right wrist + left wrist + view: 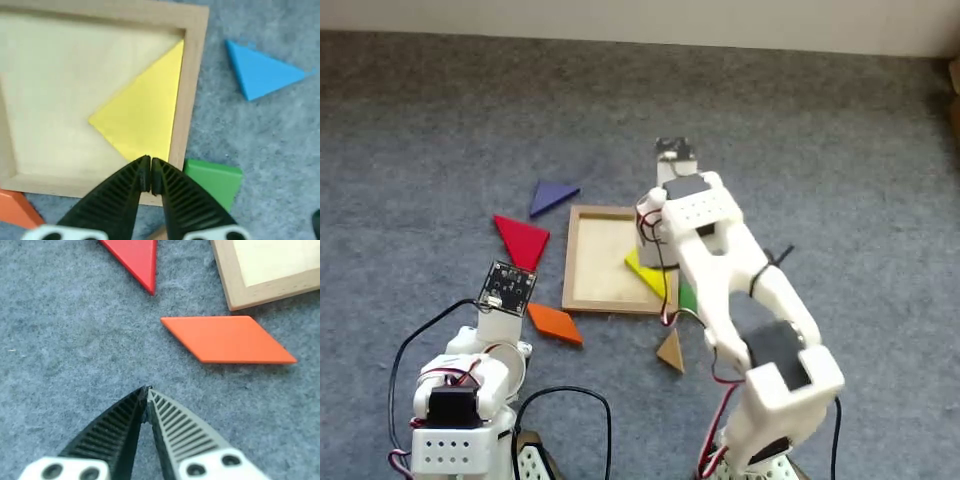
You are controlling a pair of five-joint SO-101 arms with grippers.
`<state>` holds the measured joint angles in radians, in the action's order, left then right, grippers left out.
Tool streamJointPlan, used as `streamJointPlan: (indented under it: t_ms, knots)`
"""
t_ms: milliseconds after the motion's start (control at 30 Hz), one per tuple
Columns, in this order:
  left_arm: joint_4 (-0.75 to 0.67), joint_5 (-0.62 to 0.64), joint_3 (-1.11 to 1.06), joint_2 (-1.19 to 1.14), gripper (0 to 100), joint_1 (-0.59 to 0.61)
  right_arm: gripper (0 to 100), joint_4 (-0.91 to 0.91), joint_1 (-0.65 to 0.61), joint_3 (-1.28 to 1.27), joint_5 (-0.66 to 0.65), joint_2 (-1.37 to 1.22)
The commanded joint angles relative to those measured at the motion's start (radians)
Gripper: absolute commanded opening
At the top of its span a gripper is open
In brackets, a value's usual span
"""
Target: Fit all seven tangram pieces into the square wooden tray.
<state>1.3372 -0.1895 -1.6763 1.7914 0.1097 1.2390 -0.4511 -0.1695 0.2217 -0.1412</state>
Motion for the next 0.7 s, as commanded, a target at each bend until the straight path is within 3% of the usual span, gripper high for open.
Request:
streamJointPlan:
  t_ms: [0, 300, 667]
  knots:
    - [0.008, 0.006, -0.019, 0.025, 1, 0.008, 1.9, 0.012, 0.039, 0.015, -0.043, 0.177]
    - [0.008, 0.006, -0.019, 0.025, 1, 0.008, 2.3, 0.001, 0.173, -0.045, -0.361, 0.285]
    - [0.008, 0.006, -0.019, 0.025, 1, 0.008, 2.3, 0.180, 0.196, -0.051, -0.364, 0.298]
